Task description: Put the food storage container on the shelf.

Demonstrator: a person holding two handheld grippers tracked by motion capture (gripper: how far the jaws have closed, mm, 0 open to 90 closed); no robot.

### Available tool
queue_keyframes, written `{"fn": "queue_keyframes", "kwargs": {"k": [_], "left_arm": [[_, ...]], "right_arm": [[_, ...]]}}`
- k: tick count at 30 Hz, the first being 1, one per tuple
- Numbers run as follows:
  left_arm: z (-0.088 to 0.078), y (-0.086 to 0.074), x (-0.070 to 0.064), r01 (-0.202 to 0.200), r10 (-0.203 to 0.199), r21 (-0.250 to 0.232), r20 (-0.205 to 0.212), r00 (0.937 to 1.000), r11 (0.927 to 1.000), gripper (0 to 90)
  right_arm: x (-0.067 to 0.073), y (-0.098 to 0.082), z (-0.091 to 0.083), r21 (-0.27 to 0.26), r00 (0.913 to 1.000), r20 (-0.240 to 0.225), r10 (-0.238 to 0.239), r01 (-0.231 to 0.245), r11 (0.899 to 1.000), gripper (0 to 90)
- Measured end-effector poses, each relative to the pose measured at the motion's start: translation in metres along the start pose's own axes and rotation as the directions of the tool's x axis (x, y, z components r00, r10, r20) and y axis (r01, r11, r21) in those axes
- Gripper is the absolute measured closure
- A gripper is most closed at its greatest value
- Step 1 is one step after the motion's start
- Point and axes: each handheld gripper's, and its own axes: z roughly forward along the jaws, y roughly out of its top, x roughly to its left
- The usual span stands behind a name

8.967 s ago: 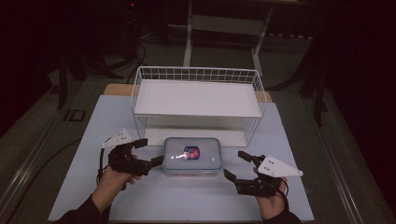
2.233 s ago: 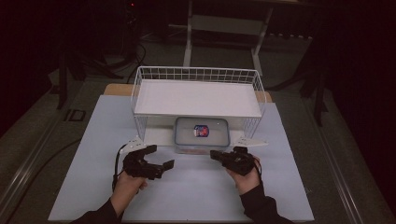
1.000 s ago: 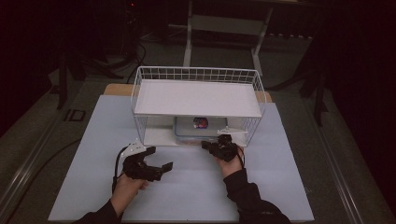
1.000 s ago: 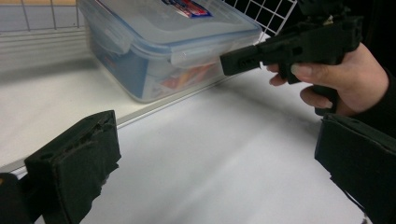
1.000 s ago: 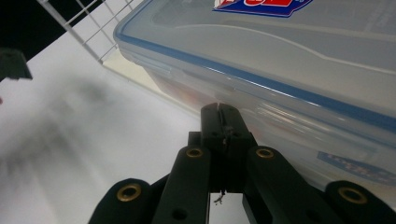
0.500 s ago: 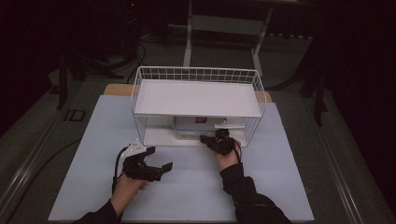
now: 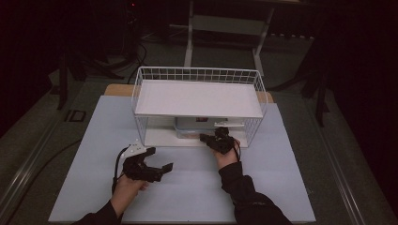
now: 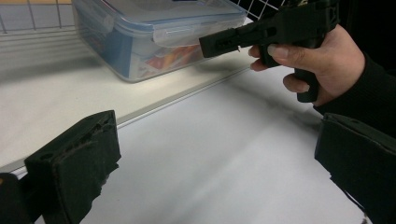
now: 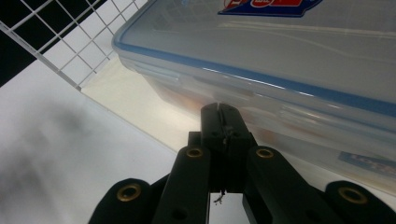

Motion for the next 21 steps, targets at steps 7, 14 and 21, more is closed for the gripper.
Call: {"fn": "queue_keyframes", "kwargs": {"k": [7,14,21], "left_arm": [[0.0,0.0,0.0,-0.006,0.006,0.003,0.001,1.0,1.0,0.2],[-0.002,0.003,-0.003,-0.023,0.023,-0.005,-0.002,0.9997,0.9997,0.2],[0.0,0.003,-0.007,-0.039,0.039,-0.007,0.023,0.999,0.9992,0.2]], "right_arm": [[0.005,0.0,0.003,-0.006,0.9998,-0.021,-0.002,0.002,1.0,88.5],[0.014,-0.008,-0.01,-0.029,0.9989,-0.038,-0.028,0.027,0.999,69.2],[0.018,-0.018,-0.031,-0.085,0.9959,-0.082,-0.038,0.031,0.996,28.8]]}}
